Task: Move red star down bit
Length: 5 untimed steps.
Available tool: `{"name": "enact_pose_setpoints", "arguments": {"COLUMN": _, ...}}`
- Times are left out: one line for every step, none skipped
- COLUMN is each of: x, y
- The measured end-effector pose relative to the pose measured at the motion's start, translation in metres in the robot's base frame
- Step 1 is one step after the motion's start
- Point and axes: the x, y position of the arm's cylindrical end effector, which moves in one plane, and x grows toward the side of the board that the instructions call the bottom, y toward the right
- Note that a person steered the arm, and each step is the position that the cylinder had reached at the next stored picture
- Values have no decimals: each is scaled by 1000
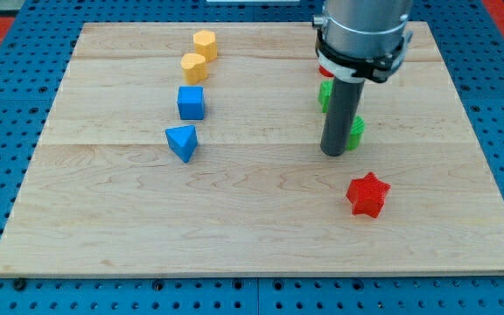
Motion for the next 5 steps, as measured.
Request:
{"name": "enact_pose_setpoints", "arguments": {"x": 20, "y": -16}}
{"name": "enact_pose_setpoints", "arguments": {"x": 33, "y": -1}}
{"name": "enact_pose_setpoints", "arguments": {"x": 43, "y": -3}}
{"name": "enact_pose_setpoints", "arguments": {"x": 48, "y": 16}}
{"name": "enact_pose_setpoints", "arguments": {"x": 65, "y": 31}}
